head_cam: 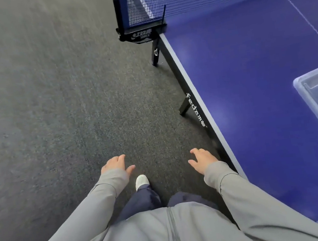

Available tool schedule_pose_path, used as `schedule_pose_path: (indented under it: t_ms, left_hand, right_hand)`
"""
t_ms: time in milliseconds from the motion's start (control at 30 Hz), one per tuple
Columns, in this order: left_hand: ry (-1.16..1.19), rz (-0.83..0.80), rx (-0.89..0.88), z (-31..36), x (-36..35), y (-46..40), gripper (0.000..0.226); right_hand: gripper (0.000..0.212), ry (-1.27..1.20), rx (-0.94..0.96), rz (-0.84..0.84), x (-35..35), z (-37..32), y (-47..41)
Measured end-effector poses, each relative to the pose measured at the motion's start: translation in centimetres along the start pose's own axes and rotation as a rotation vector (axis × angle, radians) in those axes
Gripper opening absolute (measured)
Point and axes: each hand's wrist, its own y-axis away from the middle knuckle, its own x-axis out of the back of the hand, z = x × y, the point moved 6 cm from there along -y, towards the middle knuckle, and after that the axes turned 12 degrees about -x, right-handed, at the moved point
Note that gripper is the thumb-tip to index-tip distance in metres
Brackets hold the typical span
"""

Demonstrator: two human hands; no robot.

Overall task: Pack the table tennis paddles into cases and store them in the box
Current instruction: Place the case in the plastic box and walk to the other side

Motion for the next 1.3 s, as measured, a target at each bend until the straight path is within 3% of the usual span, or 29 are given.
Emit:
schedule_pose_path:
  t_ms: [333, 567, 933, 1300]
  left_hand:
    - [0.167, 0.009, 0.184, -6.1, 3.9, -3.1, 0.062]
    - [0.175, 0.013, 0.260, -8.5, 9.2, -8.3, 0.063]
    - [0.242, 0.074, 0.232, -10.5, 20.4, -17.3, 0.063]
    - [0.248, 0.058, 0.192, -22.0, 31.4, -26.6, 0.062]
  right_hand:
    - [0.046, 0.162, 0.119, 0.024, 4.0, -10.6, -3.9]
    - [0.047, 0.122, 0.122, -0.025, 8.2, -16.2, -9.4]
    - [0.048, 0.026, 0.131, -0.045, 16.8, -25.6, -15.5]
    - [0.050, -0.011, 0.099, -0.039, 21.1, -42.6, -19.0]
